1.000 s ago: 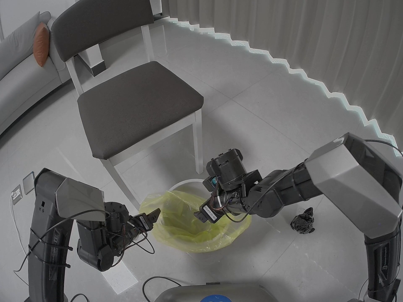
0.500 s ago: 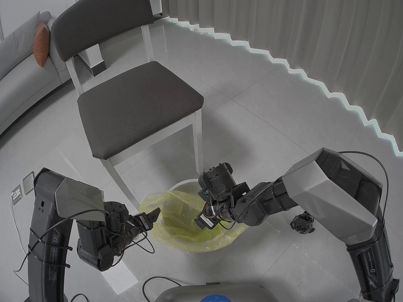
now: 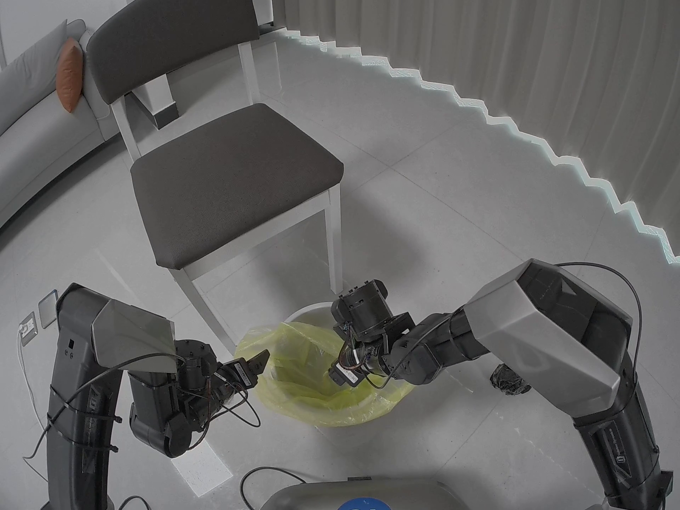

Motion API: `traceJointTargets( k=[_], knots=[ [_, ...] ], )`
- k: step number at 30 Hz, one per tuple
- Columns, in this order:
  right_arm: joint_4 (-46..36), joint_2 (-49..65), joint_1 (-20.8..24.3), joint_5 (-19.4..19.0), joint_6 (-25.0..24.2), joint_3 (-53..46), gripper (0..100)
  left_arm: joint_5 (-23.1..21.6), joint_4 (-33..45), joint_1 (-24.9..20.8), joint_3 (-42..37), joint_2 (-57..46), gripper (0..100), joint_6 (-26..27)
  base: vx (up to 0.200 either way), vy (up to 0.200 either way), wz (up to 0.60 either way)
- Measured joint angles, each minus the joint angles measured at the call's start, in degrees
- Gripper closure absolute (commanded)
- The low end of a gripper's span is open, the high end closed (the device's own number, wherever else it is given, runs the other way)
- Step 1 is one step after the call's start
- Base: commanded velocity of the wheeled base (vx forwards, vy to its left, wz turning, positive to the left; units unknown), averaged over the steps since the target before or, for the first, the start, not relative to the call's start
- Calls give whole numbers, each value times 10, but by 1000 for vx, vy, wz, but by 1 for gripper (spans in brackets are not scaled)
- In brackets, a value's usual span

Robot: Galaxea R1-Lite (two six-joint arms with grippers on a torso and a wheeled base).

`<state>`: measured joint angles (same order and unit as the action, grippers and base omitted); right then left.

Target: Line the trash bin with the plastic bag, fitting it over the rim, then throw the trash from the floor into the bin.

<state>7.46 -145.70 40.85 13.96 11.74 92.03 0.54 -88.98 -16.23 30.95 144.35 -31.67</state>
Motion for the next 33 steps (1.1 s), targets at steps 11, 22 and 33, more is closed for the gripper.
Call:
traceJointTargets(
  k=[11, 22, 33],
  knots=[
    [16, -15, -3, 13, 0, 6, 0, 1, 0, 0, 0, 0, 0, 1, 0, 0, 0],
    [16, -22, -3, 13, 0, 10, 100, 2, 0, 0, 0, 0, 0, 1, 0, 0, 0],
    [32, -26, -7, 24, -5, 16, 100, 4, 0, 0, 0, 0, 0, 2, 0, 0, 0]
  ],
)
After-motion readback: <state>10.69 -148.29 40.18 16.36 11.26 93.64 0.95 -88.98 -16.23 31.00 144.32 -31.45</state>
